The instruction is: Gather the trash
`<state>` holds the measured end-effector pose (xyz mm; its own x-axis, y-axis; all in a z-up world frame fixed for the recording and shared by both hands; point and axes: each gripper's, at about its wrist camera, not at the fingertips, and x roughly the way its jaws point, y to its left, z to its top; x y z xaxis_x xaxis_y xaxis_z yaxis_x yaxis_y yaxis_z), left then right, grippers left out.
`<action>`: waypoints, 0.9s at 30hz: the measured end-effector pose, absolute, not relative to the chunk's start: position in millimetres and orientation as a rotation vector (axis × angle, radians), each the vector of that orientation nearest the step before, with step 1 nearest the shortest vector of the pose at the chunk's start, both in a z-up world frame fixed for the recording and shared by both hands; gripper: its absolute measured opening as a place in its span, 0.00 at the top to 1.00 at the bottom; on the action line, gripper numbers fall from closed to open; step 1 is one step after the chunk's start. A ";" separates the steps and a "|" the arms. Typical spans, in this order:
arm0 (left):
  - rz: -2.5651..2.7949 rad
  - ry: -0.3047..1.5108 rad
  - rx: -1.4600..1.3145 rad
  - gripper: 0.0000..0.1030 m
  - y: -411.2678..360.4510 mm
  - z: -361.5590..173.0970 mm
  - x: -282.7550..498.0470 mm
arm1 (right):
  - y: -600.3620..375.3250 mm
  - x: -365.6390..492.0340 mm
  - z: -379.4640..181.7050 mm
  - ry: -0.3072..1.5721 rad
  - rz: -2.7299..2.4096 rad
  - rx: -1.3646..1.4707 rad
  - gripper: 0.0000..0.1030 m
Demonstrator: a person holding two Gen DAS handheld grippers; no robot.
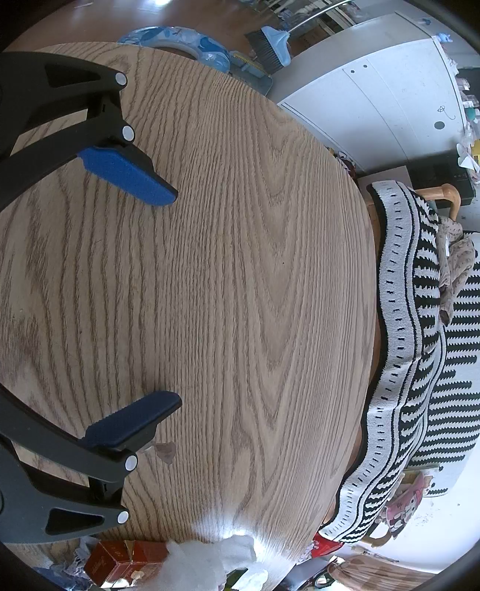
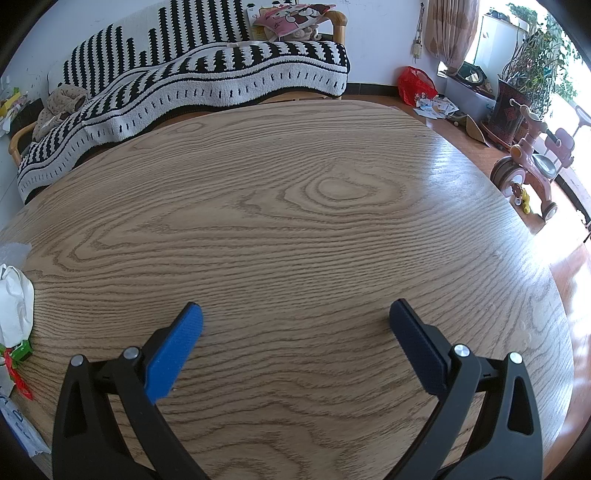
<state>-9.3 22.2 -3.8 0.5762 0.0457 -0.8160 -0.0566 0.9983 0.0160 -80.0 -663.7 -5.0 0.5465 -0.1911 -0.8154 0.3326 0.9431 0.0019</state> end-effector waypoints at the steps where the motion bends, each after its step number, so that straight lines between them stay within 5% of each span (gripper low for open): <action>1: 0.060 0.955 -0.012 0.06 22.4 -3.8 -9.3 | -663.7 -80.1 -4.8 0.944 -0.312 0.163 0.05; 27: 0.060 0.955 -0.013 0.06 22.1 -3.5 -9.2 | -663.5 -79.3 -5.0 0.944 -0.312 0.164 0.05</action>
